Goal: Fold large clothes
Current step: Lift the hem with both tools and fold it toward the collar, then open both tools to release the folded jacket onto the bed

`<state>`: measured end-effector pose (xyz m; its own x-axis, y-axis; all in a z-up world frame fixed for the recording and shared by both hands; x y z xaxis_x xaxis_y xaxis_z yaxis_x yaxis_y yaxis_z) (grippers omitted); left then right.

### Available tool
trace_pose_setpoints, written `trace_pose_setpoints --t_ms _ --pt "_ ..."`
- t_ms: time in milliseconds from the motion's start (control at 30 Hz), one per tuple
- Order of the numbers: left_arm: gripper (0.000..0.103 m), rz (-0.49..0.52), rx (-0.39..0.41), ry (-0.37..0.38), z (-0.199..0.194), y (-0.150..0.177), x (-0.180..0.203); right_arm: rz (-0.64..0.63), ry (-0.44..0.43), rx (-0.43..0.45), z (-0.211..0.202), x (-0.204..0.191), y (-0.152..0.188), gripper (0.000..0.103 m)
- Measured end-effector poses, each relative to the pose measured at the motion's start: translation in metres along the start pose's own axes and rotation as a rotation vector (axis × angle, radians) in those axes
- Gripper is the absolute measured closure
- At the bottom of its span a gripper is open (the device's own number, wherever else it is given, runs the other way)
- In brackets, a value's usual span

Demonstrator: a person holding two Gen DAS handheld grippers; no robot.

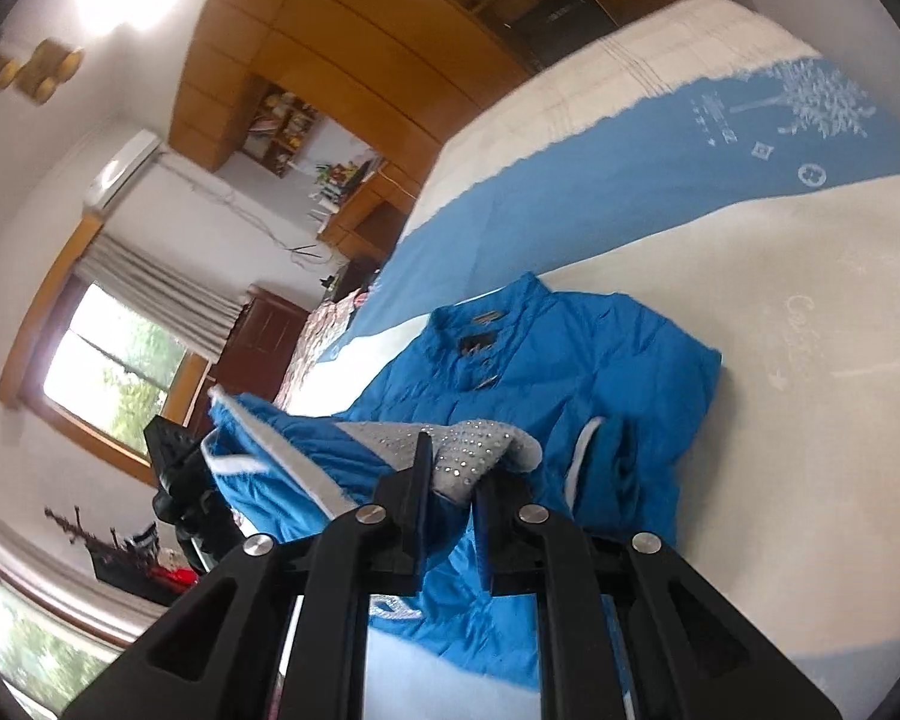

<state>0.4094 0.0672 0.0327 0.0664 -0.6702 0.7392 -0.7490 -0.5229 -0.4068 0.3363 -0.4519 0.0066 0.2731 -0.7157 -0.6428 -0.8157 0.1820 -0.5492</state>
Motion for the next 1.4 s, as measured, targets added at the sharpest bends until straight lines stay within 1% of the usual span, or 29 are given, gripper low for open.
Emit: trace_pose_setpoints --t_ms 133,200,267,433,533,600,667,700,733,767,800,833,867,900,933,1000,1033,1100,1200,1233,1300,1367,1400 --pt "0.092 -0.041 -0.029 -0.068 0.047 -0.017 -0.014 0.039 0.019 -0.028 0.026 0.027 -0.017 0.092" --pt "0.092 -0.049 -0.041 -0.126 0.070 -0.025 -0.025 0.053 0.039 -0.042 0.038 0.039 -0.023 0.092" --pt "0.092 -0.056 -0.056 -0.168 0.088 -0.029 -0.034 0.076 0.055 -0.062 0.052 0.053 -0.028 0.092" --pt "0.092 -0.086 -0.101 -0.204 0.117 -0.035 -0.057 0.124 0.055 -0.089 0.075 0.078 -0.031 0.092" --pt "0.089 -0.098 -0.118 -0.212 0.126 -0.036 -0.063 0.143 0.051 -0.102 0.083 0.088 -0.032 0.091" --pt "0.088 -0.128 -0.141 -0.207 0.128 -0.039 -0.066 0.145 0.048 -0.114 0.085 0.090 -0.032 0.091" --pt "0.085 -0.150 -0.161 -0.188 0.126 -0.042 -0.066 0.135 0.035 -0.119 0.082 0.088 -0.030 0.085" --pt "0.083 -0.154 -0.171 -0.166 0.119 -0.043 -0.066 0.122 0.025 -0.116 0.077 0.085 -0.030 0.084" --pt "0.078 -0.150 -0.174 -0.153 0.113 -0.043 -0.064 0.107 0.013 -0.110 0.071 0.081 -0.028 0.078" --pt "0.075 -0.141 -0.173 -0.132 0.103 -0.043 -0.061 0.098 0.006 -0.104 0.066 0.079 -0.028 0.071" --pt "0.064 -0.128 -0.167 -0.117 0.092 -0.042 -0.058 0.082 0.008 -0.094 0.058 0.074 -0.026 0.064" --pt "0.051 -0.116 -0.159 -0.114 0.082 -0.041 -0.057 0.063 0.028 -0.080 0.051 0.070 -0.024 0.045" --pt "0.049 -0.104 -0.149 -0.108 0.070 -0.040 -0.056 0.033 0.058 -0.067 0.044 0.065 -0.023 0.040" --pt "0.049 -0.089 -0.138 -0.105 0.057 -0.037 -0.056 -0.008 0.088 -0.055 0.036 0.058 -0.021 0.040" --pt "0.049 -0.073 -0.130 -0.113 0.050 -0.034 -0.057 -0.030 0.097 -0.052 0.031 0.053 -0.018 0.041" --pt "0.049 -0.013 -0.107 -0.188 0.035 -0.024 -0.058 -0.059 0.109 -0.065 0.027 0.044 -0.008 0.041" --pt "0.049 0.033 -0.091 -0.238 0.030 -0.016 -0.058 -0.081 0.131 -0.076 0.028 0.039 -0.002 0.041" --pt "0.049 0.106 -0.094 -0.308 0.028 0.002 -0.061 -0.114 0.174 -0.099 0.032 0.034 0.009 0.041" --pt "0.049 0.160 -0.108 -0.325 0.030 0.023 -0.064 -0.158 0.235 -0.133 0.047 0.027 0.021 0.042" --pt "0.049 0.178 -0.103 -0.333 0.029 0.030 -0.061 -0.173 0.254 -0.144 0.051 0.026 0.024 0.045" --pt "0.050 0.230 -0.067 -0.375 0.034 0.038 -0.055 -0.199 0.301 -0.160 0.061 0.023 0.027 0.055" --pt "0.063 0.279 -0.035 -0.426 0.039 0.046 -0.048 -0.235 0.365 -0.165 0.067 0.018 0.028 0.073" --pt "0.077 0.287 -0.027 -0.434 0.041 0.047 -0.046 -0.246 0.376 -0.158 0.068 0.016 0.029 0.079"
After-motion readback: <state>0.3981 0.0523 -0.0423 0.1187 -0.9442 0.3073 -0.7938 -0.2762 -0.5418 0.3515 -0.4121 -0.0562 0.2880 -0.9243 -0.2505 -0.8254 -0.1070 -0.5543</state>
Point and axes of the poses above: each gripper's, at about its wrist camera, not at the fingertips, and z roughly the way its jaws point, x to its right, y to its underside, the point moved 1 cm from there along z, roughly the way its jaws point, and after that the axes turned 14 degrees about -z, right-handed, at the moved point
